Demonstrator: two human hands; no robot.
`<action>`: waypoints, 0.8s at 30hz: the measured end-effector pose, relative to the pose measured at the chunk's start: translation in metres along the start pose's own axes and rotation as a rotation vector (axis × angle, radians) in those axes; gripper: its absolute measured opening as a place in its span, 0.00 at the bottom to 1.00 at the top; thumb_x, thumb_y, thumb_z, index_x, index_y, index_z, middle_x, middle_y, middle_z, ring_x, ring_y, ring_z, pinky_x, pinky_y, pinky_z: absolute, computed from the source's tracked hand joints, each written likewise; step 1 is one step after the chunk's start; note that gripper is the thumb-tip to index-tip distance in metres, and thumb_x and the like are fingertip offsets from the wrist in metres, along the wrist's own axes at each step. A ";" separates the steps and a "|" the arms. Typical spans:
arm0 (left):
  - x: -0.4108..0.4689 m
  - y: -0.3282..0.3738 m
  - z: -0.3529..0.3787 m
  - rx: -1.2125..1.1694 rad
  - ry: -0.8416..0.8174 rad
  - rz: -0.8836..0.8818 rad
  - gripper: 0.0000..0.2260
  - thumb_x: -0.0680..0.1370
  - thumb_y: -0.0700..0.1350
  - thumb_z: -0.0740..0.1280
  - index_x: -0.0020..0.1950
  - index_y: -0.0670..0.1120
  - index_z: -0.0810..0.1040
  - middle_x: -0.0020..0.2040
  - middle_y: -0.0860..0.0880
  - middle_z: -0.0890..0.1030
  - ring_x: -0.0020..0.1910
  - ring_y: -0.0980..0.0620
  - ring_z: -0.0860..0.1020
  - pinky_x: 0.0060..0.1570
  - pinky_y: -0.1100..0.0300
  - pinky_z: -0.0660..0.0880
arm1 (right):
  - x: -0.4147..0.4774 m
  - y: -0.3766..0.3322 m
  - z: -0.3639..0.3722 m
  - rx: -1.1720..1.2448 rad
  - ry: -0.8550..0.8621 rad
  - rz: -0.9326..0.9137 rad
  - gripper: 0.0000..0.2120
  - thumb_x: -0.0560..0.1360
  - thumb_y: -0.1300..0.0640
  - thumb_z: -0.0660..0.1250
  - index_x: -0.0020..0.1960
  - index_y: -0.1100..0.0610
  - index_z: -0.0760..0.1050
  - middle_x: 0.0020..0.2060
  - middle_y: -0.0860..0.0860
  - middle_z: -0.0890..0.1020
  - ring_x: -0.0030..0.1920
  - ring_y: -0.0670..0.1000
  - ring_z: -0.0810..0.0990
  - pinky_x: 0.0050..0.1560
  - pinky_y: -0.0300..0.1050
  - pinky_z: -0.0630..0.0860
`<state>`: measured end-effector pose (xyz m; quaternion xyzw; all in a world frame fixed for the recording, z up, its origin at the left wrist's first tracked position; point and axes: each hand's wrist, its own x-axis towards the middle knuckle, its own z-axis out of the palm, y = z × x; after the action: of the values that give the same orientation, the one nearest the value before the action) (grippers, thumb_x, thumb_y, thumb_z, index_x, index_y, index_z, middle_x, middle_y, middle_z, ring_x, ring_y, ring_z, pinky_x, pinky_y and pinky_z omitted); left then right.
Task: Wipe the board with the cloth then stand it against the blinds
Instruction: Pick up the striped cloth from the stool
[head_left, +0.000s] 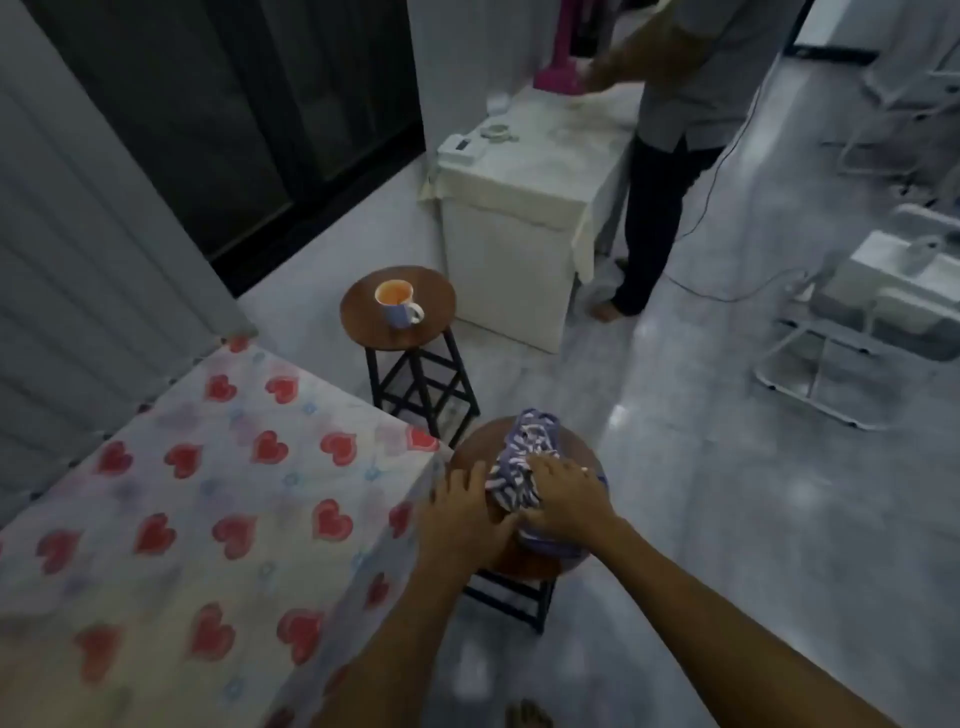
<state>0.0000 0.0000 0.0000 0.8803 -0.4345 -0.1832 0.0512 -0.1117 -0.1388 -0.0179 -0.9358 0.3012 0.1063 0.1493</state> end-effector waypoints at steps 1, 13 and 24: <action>0.011 -0.001 0.006 0.004 -0.017 -0.010 0.42 0.74 0.72 0.58 0.82 0.51 0.57 0.78 0.43 0.68 0.77 0.41 0.64 0.74 0.43 0.59 | 0.012 0.005 0.005 -0.001 -0.046 0.008 0.41 0.74 0.34 0.67 0.80 0.53 0.59 0.78 0.56 0.67 0.74 0.61 0.68 0.69 0.61 0.71; 0.068 -0.020 0.057 -0.056 -0.104 -0.099 0.41 0.73 0.67 0.65 0.81 0.52 0.56 0.72 0.45 0.71 0.69 0.43 0.72 0.67 0.47 0.68 | 0.076 0.009 0.049 0.050 -0.178 0.081 0.35 0.81 0.49 0.65 0.83 0.46 0.51 0.83 0.59 0.52 0.78 0.67 0.61 0.74 0.65 0.67; 0.045 -0.040 0.023 -0.116 -0.015 -0.136 0.42 0.74 0.65 0.68 0.82 0.51 0.54 0.80 0.43 0.64 0.77 0.41 0.65 0.74 0.41 0.64 | 0.060 -0.027 0.015 0.165 -0.014 0.053 0.29 0.77 0.53 0.71 0.76 0.51 0.68 0.74 0.58 0.71 0.70 0.60 0.74 0.70 0.53 0.74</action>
<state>0.0464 -0.0089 -0.0438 0.9020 -0.3627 -0.2177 0.0866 -0.0491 -0.1446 -0.0434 -0.9113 0.3324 0.0914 0.2252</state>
